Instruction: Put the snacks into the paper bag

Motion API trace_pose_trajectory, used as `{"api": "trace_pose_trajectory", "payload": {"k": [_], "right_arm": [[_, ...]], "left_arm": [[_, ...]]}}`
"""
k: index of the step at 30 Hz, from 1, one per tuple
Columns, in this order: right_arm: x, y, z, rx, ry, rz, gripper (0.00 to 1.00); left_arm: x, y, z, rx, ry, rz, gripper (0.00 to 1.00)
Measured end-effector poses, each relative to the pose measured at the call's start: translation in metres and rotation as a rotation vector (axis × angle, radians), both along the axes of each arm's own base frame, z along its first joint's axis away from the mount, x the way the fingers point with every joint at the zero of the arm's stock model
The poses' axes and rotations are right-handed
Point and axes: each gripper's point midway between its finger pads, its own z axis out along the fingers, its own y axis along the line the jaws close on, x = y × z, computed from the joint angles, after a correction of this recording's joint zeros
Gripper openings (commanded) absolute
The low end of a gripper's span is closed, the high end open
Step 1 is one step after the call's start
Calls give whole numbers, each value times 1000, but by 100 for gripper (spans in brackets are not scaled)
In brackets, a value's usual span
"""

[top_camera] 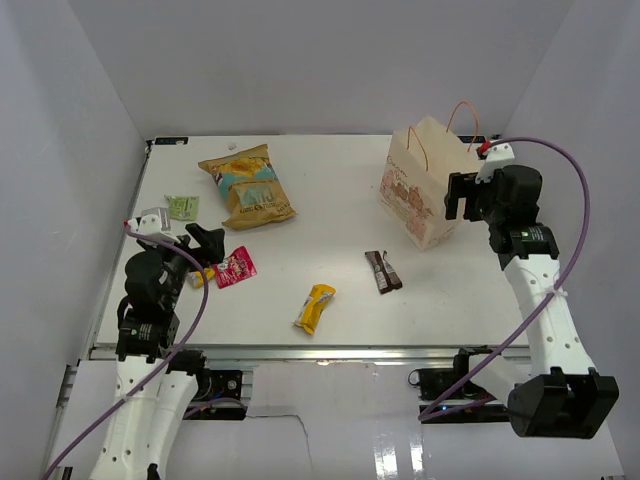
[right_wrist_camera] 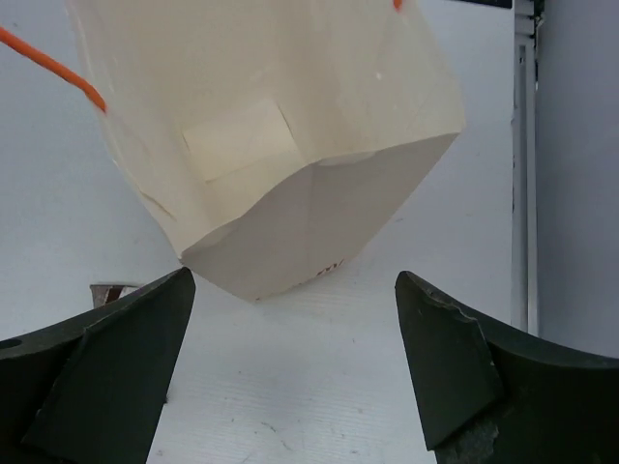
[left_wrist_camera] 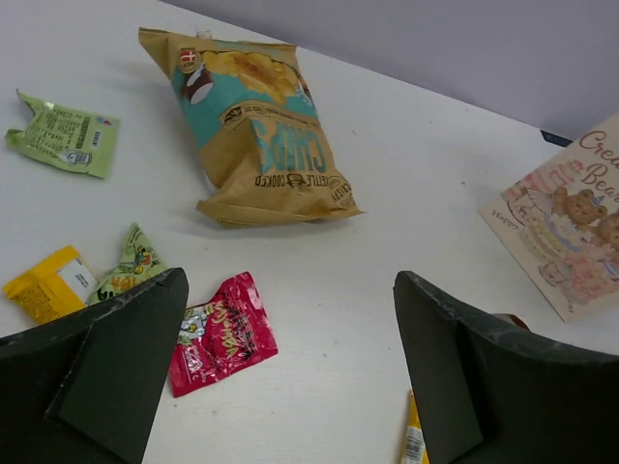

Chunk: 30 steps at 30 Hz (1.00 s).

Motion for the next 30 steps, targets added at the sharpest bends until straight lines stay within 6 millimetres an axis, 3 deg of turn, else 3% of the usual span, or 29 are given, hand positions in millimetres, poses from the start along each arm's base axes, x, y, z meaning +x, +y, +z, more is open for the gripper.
{"api": "trace_pose_trajectory", "payload": {"k": [3, 6, 9, 13, 16, 18, 20, 23, 26, 28, 30], "right_arm": [[-3, 2, 25, 8, -57, 8, 90], [-12, 19, 26, -1, -37, 142, 90], [-39, 55, 16, -45, 7, 473, 90], [-98, 99, 1, -110, -7, 975, 90], [-131, 123, -12, -151, -30, 1212, 90], [-151, 145, -31, -220, -34, 1372, 92], [-166, 159, -57, -282, 8, 1484, 100], [-165, 157, -109, -420, 138, 1581, 91], [-151, 151, -151, -527, 268, 1612, 80], [-136, 153, -169, -539, 360, 1570, 65], [-107, 163, -172, -520, 413, 1447, 65]], "left_arm": [[-5, -8, 4, -2, -15, -48, 98], [-6, -12, -5, -2, 22, -71, 98], [-6, -14, -11, -3, 45, -85, 98], [-7, -15, -13, -2, 56, -90, 98], [-8, -15, -14, -2, 60, -91, 98], [-8, -16, -15, -3, 65, -96, 98], [-7, -18, -17, -8, 72, -105, 98], [-8, -20, -18, -26, 82, -114, 98], [-9, -24, -20, -61, 97, -123, 98], [-11, -27, -22, -91, 115, -127, 98], [-14, -30, -25, -123, 134, -130, 98]]}}
